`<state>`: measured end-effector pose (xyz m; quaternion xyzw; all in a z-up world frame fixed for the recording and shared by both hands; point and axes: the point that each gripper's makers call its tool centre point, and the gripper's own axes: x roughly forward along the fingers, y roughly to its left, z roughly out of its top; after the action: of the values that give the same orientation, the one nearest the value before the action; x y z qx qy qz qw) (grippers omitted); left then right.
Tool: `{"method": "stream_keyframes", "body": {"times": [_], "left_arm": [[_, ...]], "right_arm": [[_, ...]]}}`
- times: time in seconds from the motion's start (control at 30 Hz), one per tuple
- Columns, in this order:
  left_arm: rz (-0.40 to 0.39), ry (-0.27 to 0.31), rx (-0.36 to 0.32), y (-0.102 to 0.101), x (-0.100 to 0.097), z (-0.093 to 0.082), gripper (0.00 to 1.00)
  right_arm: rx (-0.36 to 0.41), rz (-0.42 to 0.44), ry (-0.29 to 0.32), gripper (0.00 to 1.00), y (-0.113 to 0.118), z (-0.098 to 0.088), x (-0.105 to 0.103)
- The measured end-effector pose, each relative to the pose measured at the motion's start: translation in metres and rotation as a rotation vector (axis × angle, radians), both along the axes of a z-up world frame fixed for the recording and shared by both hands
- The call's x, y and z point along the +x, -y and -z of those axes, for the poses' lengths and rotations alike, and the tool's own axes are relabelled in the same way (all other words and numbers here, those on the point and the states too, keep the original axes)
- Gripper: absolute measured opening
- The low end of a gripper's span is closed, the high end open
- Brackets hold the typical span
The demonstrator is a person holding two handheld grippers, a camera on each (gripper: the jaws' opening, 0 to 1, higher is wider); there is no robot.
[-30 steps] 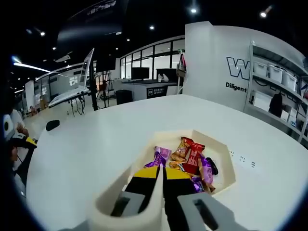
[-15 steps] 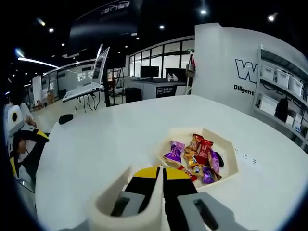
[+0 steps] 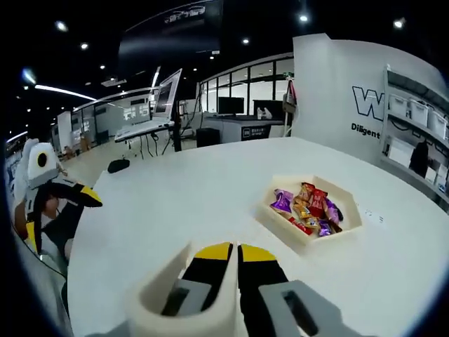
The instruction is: Place the target food into the container with the food tongs after gripping and lifting it, then release it inside without dropping or visibly crushing the food.
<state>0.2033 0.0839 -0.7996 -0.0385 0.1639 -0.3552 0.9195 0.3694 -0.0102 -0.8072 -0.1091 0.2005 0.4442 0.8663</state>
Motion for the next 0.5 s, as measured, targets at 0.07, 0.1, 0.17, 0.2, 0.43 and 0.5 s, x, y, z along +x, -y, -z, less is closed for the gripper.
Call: {"method": "stream_keyframes", "body": {"times": [0.07, 0.1, 0.17, 0.2, 0.43, 0.5], "left_arm": [[0.014, -0.004, -0.005, 0.003, -0.001, 0.002, 0.89], [0.018, -0.008, -0.006, 0.004, -0.001, 0.002, 0.89], [0.022, -0.007, -0.01, 0.004, -0.001, 0.002, 0.89], [0.023, -0.007, -0.015, 0.005, -0.001, 0.001, 0.89], [0.056, -0.018, -0.037, 0.009, 0.001, 0.005, 0.85], [0.054, -0.023, -0.041, 0.009, 0.003, 0.007, 0.85]], "right_arm": [[0.009, -0.01, -0.008, 0.0, 0.001, -0.001, -0.008], [0.012, -0.012, -0.005, 0.0, 0.002, -0.001, -0.011], [0.009, -0.021, -0.001, 0.0, 0.003, -0.001, -0.018], [0.015, -0.019, -0.003, 0.0, 0.003, -0.002, -0.021], [0.031, -0.025, -0.018, 0.0, 0.005, 0.004, -0.037], [0.034, -0.027, -0.022, 0.0, 0.005, 0.005, -0.041]]}}
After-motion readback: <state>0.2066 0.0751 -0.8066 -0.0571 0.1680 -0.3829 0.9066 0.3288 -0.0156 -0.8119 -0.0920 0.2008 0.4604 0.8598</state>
